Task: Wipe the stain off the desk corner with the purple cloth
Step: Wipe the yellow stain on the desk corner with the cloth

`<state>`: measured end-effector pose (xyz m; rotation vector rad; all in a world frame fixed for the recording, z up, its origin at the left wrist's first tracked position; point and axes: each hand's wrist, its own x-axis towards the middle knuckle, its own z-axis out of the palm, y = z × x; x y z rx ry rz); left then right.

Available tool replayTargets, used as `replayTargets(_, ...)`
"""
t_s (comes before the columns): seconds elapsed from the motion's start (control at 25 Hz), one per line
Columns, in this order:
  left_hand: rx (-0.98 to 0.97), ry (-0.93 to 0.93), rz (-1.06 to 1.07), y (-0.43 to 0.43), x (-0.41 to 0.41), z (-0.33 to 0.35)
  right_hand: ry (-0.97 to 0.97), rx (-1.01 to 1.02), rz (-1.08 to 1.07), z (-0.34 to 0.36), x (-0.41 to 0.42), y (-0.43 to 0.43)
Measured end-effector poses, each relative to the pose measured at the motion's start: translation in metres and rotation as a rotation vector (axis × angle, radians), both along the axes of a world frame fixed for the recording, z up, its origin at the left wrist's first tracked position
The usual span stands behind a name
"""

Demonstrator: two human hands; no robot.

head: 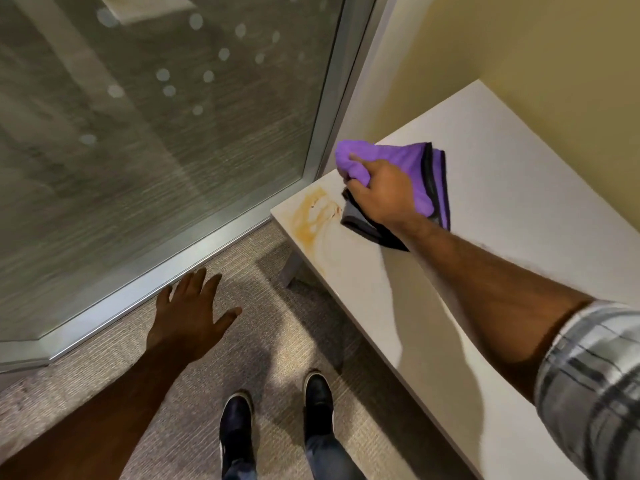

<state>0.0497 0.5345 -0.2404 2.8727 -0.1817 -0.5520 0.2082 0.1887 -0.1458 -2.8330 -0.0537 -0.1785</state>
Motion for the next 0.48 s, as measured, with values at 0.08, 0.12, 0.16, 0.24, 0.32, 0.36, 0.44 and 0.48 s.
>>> replayTargets(0.08, 0.003, 0.008, -0.006, -0.003, -0.001, -0.001, 0.011, -0.018, 0.141, 0.002, -0.013, 0.018)
replayTargets(0.12, 0.002, 0.015, -0.008, -0.006, -0.003, 0.000, 0.015, -0.010, 0.236, 0.004, -0.029, 0.021)
replayTargets(0.16, 0.000, 0.019, -0.008, -0.007, -0.005, 0.002, 0.017, 0.005, 0.334, 0.004, -0.049, 0.020)
replayTargets(0.24, -0.006, 0.018, -0.014, -0.007, -0.008, 0.005, 0.004, 0.003, 0.445, 0.002, -0.088, -0.001)
replayTargets(0.32, -0.002, 0.010, -0.018, -0.001, -0.010, 0.008, -0.026, 0.007, 0.389, 0.001, -0.114, -0.031)
replayTargets(0.36, 0.007, 0.003, -0.017, 0.004, -0.010, 0.009, -0.043, 0.023, 0.309, 0.000, -0.118, -0.043)
replayTargets(0.44, 0.030, 0.006, -0.010, 0.016, -0.008, 0.009, -0.053, 0.047, 0.140, 0.000, -0.107, -0.049)
replayTargets(0.48, 0.036, 0.014, -0.003, 0.021, -0.008, 0.009, -0.047, 0.048, 0.079, -0.001, -0.094, -0.045)
